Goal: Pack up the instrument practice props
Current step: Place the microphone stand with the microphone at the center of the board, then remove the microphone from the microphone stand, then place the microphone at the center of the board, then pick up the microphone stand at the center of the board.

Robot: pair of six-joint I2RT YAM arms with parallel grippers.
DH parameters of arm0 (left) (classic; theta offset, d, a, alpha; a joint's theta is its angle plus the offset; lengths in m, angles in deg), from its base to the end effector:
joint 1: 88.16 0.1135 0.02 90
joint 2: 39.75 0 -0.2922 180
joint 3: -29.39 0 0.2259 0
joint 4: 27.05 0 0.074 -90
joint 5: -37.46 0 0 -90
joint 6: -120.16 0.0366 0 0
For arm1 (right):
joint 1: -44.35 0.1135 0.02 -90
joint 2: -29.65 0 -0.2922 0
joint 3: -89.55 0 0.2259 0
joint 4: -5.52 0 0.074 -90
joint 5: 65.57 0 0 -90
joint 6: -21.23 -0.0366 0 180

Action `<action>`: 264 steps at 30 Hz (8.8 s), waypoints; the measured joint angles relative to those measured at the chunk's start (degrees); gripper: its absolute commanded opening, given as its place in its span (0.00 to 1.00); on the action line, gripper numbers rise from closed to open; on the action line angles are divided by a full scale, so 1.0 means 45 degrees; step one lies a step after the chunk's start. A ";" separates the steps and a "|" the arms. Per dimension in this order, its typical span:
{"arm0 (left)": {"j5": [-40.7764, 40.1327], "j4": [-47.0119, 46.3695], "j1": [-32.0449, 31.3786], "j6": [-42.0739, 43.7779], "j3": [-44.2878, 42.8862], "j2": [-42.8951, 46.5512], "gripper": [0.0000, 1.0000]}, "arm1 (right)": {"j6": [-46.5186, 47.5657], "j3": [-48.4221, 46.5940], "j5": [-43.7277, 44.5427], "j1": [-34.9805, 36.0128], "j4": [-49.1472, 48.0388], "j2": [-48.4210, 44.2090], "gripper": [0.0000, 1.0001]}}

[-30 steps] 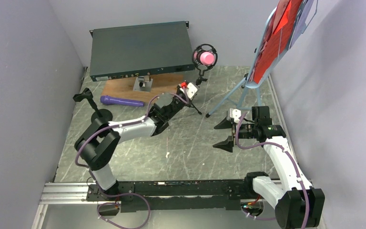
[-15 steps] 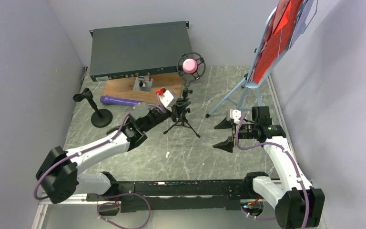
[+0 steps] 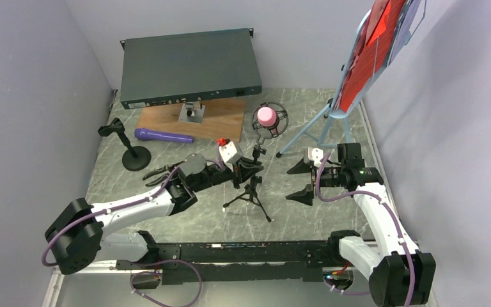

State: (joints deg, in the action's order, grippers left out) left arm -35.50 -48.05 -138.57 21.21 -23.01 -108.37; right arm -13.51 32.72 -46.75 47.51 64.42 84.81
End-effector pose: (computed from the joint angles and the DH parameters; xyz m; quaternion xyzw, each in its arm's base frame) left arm 0.1440 -0.1910 0.3316 0.3390 0.5876 -0.4475 0.5827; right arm 0.1232 0.0415 0.2878 -0.5240 0.6008 0.4009 0.4513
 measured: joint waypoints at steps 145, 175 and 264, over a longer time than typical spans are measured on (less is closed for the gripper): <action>0.0019 0.0622 -0.0612 0.3983 -0.7728 0.0044 0.00 | -0.0797 0.0102 -0.0850 0.0073 -0.0670 0.0219 0.90; -0.7742 0.8835 0.0884 -0.1598 -0.7232 0.2331 0.00 | -0.0811 0.0102 -0.0797 0.0073 -0.0685 0.0219 0.90; -0.0850 0.5144 1.1152 -1.1463 0.2001 0.1768 0.96 | -0.0641 0.0102 -0.0476 0.0155 -0.0675 0.0219 0.90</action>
State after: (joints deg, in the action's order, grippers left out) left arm -39.33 -24.90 -88.39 -30.38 -14.00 -100.41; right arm -16.39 33.18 -48.89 48.21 61.39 85.79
